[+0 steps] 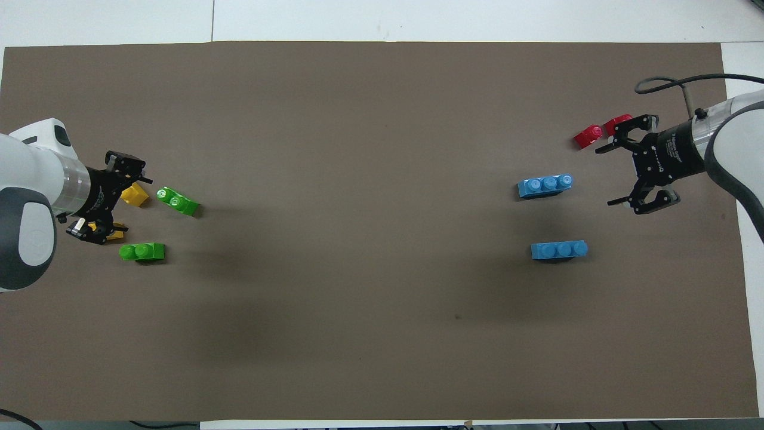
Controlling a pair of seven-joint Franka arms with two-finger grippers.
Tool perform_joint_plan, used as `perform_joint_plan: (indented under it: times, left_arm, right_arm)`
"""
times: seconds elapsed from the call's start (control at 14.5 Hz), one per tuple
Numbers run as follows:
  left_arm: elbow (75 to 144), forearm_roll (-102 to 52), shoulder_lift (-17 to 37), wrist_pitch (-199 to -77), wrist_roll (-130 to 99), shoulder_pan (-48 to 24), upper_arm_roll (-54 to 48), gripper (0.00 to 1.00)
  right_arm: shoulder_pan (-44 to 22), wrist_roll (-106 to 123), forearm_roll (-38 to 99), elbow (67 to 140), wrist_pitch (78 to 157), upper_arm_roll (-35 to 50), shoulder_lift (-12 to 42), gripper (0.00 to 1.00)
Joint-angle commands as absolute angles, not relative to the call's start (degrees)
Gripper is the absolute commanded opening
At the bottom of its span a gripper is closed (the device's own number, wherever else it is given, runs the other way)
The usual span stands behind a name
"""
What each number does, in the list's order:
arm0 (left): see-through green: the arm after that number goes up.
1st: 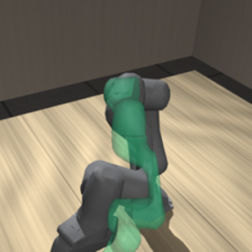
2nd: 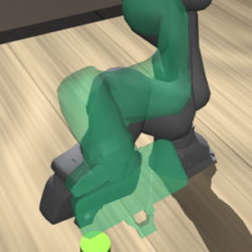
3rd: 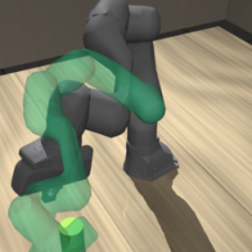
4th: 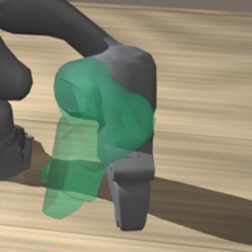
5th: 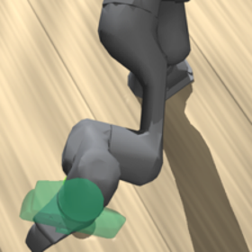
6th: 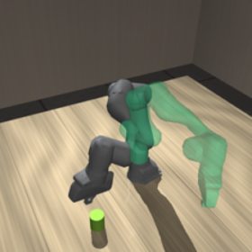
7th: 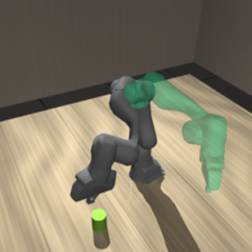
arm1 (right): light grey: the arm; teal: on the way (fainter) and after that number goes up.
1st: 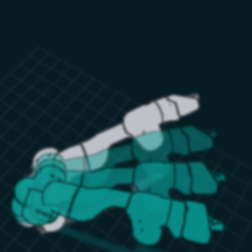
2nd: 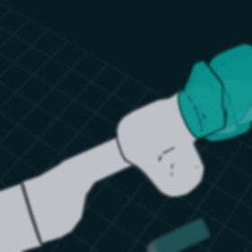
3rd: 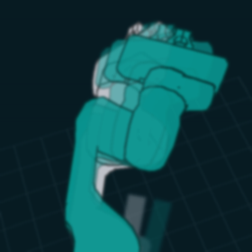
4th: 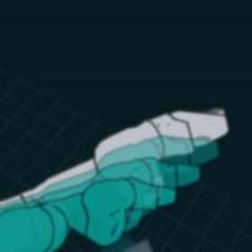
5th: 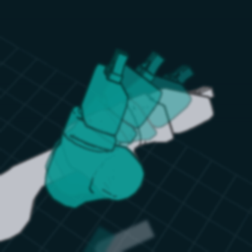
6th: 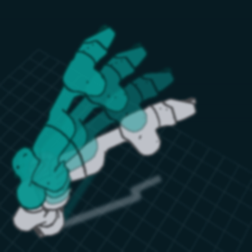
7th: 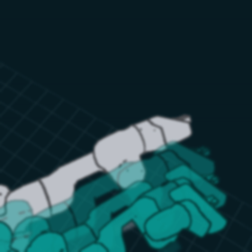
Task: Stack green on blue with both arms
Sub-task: 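Reach the left gripper to the green brick while the right gripper reaches the blue brick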
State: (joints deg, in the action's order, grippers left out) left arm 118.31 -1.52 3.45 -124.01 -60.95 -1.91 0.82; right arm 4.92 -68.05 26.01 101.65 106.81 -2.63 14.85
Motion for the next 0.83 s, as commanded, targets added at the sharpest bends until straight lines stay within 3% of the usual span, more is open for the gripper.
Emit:
perform_joint_plan:
  times: [0.0, 0.76]
  left_arm:
    - [119.5, -2.3, 5.4, -128.8, -62.0, -1.2, 0.4, 1.0]
    - [119.7, -2.3, 12.9, -137.4, -63.0, -1.7, 0.5, 1.0]
  right_arm:
    - [5.5, -65.0, 28.8, 102.8, 109.0, -2.0, 16.1, 1.0]
    - [6.6, -53.3, 34.9, 102.6, 112.5, -2.1, 23.1, 1.0]
